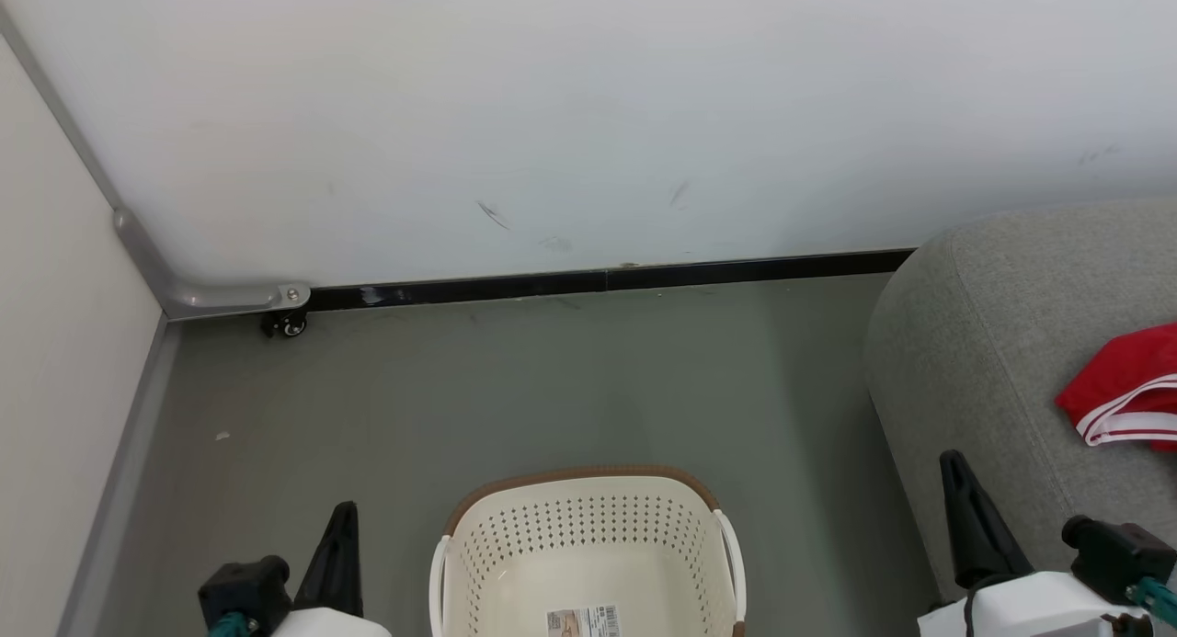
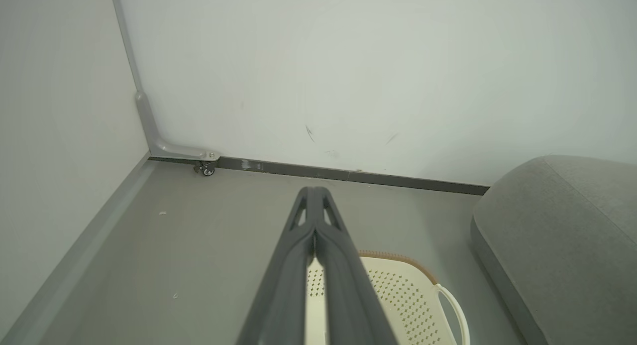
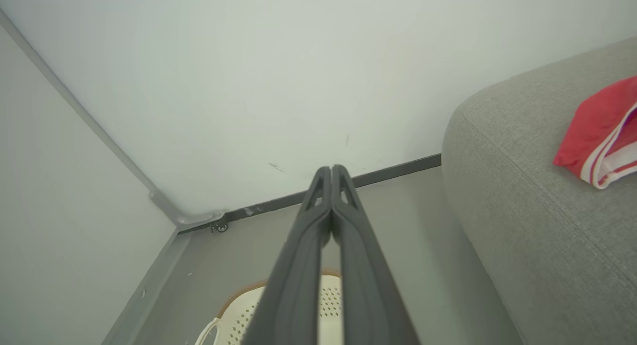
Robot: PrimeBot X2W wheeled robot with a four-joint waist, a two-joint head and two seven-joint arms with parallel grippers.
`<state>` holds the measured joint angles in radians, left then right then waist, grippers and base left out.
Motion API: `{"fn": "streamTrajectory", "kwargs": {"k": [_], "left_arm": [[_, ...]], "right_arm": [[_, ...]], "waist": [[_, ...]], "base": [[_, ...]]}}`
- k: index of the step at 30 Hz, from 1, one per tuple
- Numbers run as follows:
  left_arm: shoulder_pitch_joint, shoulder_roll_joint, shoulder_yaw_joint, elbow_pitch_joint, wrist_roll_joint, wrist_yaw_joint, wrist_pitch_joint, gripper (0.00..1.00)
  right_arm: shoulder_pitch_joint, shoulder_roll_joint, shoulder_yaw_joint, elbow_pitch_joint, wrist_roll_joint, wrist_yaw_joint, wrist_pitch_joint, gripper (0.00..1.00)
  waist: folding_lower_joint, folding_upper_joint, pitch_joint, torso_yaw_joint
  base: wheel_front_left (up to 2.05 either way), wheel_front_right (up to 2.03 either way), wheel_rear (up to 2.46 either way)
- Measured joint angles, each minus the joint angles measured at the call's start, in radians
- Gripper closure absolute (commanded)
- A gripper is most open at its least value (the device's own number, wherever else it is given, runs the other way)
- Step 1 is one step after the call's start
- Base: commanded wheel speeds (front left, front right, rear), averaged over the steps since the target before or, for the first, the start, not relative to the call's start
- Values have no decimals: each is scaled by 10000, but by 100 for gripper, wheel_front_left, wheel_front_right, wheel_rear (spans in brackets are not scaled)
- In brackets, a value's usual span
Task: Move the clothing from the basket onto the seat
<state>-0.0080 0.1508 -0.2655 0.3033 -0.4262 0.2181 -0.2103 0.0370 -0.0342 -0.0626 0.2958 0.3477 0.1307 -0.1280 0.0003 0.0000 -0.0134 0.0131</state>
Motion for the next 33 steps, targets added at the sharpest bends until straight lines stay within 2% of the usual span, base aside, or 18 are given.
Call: {"fn": "streamTrajectory", "kwargs": {"k": [7,21,27,33], "left_arm": [[0,-69,288,-105,-1093,-263,265,100],[0,-272,846,-245,-3043,-790,794,100],[-1,-316,1068,-282,-3875,-1047,1014,100],[-1,-362,1292,-305,-4681,-1231,1235,100]], "right_arm": [[-12,0,6,-6,1218,0,230,100],[-23,-2,-169,-65,3216,0,669,100],[-56,-2,-222,-86,4077,0,848,100],[-228,-2,-268,-111,4945,0,1012,100]], "waist": [[32,0,-6,-20],[153,0,-88,-50],[171,0,-118,-59],[160,0,-121,-67]], "base": [[0,0,0],[0,0,0],[0,0,0],[0,0,0]]}}
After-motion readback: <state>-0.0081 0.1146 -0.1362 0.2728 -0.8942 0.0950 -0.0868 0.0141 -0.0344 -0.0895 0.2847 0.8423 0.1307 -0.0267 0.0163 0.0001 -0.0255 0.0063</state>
